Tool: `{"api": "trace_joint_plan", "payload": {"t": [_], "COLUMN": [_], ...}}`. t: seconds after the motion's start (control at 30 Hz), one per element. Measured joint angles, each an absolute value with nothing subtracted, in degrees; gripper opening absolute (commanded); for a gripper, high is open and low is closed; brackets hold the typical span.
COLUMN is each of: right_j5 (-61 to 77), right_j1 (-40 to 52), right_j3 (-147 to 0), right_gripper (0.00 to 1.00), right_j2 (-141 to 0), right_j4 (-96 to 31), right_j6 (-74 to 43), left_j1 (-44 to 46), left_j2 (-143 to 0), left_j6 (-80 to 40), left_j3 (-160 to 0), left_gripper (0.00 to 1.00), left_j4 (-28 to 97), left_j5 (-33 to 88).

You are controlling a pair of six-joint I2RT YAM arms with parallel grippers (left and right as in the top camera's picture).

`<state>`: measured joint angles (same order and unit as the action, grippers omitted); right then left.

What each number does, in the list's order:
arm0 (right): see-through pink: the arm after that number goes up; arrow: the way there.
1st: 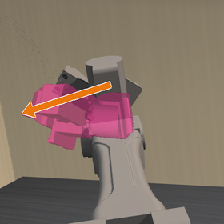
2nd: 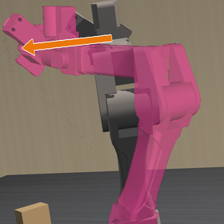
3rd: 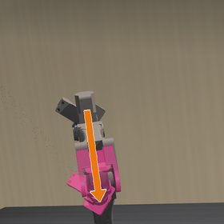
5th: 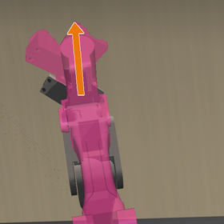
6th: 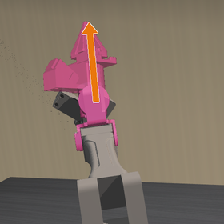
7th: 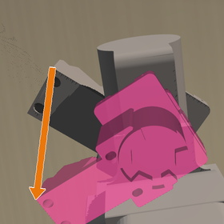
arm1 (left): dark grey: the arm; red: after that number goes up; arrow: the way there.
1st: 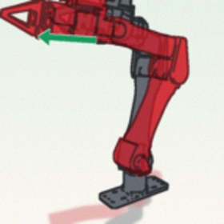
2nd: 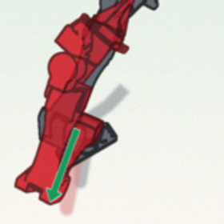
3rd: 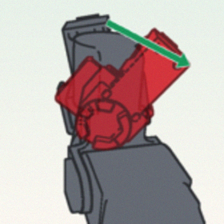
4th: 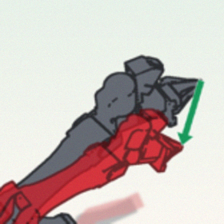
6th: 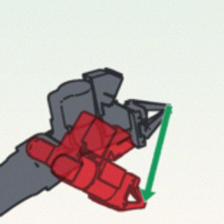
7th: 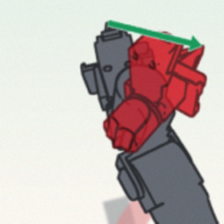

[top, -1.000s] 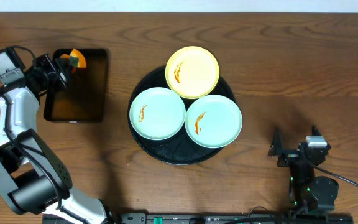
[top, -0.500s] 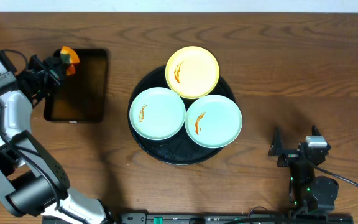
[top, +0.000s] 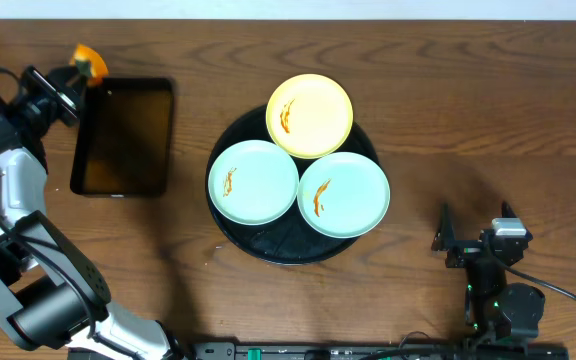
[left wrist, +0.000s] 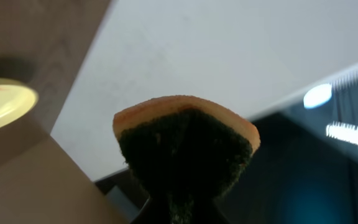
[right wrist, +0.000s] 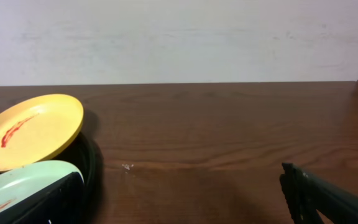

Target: Clean dirty plates on tray and stack at the side

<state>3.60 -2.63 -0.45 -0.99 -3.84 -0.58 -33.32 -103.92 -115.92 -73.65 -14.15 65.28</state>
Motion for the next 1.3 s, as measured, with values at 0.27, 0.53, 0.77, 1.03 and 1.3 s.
{"api": "trace_joint_plan", "payload": {"t": [0.27, 0.53, 0.77, 1.03, 1.3], "right_j5": [3.62, 3.62, 3.6, 3.57, 3.6], "right_j1": [-2.63, -2.63, -2.63, -2.63, -2.63], "right_j3": [-0.45, -0.45, -0.45, -0.45, -0.45], "right_gripper": [0.99, 0.99, 0.99, 0.99, 0.99], "right_j2": [-0.99, -0.99, -0.99, -0.99, -0.99], "right_j4": [-3.81, -3.84, -3.86, -3.86, -3.86], "right_j6": [-0.58, -0.56, -0.58, -0.58, -0.58], "left_j1": [-32.8, -29.58, -29.93, -25.12, -22.76], "left_j2": [-103.28, -103.74, -100.95, -98.54, -102.32], "left_j6": [-90.08, -64.9, -72.1, -55.02, -41.06], "left_j3": [-74.28, -72.99, -73.06, -73.97, -72.79], "left_gripper": [0.07, 0.08, 0.08, 0.07, 0.07], "left_j4": [4.38, 12.43, -18.09, 10.87, 12.34], "left_j5": [52.95, 32.16, 45.69, 32.34, 20.82]}}
